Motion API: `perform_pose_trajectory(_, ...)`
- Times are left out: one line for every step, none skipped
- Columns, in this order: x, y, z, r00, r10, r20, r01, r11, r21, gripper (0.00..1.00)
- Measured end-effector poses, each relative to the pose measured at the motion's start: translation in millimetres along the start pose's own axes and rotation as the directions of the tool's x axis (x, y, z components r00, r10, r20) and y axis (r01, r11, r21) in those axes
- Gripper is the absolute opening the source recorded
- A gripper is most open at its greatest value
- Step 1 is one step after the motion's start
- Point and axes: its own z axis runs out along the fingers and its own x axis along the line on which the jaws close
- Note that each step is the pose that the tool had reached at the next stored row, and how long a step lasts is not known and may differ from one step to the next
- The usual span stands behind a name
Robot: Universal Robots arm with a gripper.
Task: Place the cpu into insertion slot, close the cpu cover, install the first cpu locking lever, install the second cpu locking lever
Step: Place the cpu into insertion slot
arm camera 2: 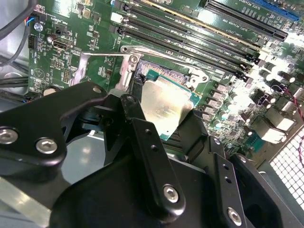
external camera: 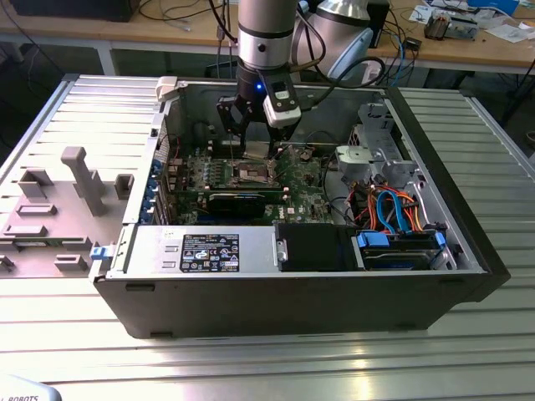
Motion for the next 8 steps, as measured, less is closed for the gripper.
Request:
perform_pose_trajectory(0.0, 0.0, 0.0, 1.0000, 0.002, 0.0000, -0.002, 1.0000, 0.0000, 0.55)
perform_pose_trajectory(0.0, 0.0, 0.0, 1.0000, 0.005, 0.0000, -0.005, 1.0000, -0.0001, 0.55)
perform_pose_trajectory(0.0, 0.0, 0.0, 1.0000, 0.008, 0.0000, -0.008, 1.0000, 0.0000, 0.55)
perform_pose_trajectory(0.0, 0.0, 0.0, 1.0000, 0.010, 0.0000, -0.010, 1.0000, -0.0001, 0.55)
perform_pose_trajectory(0.0, 0.0, 0.0, 0.9999, 0.012, 0.0000, -0.012, 0.9999, -0.0001, 0.55)
perform_pose_trajectory(0.0, 0.0, 0.0, 0.9999, 0.014, 0.0001, -0.014, 0.9999, -0.0001, 0.55)
perform_pose_trajectory(0.0, 0.0, 0.0, 0.9998, 0.022, 0.0000, -0.022, 0.9998, -0.0002, 0.55)
perform_pose_trajectory(0.0, 0.0, 0.0, 0.9992, 0.040, 0.0001, -0.040, 0.9992, -0.0003, 0.55)
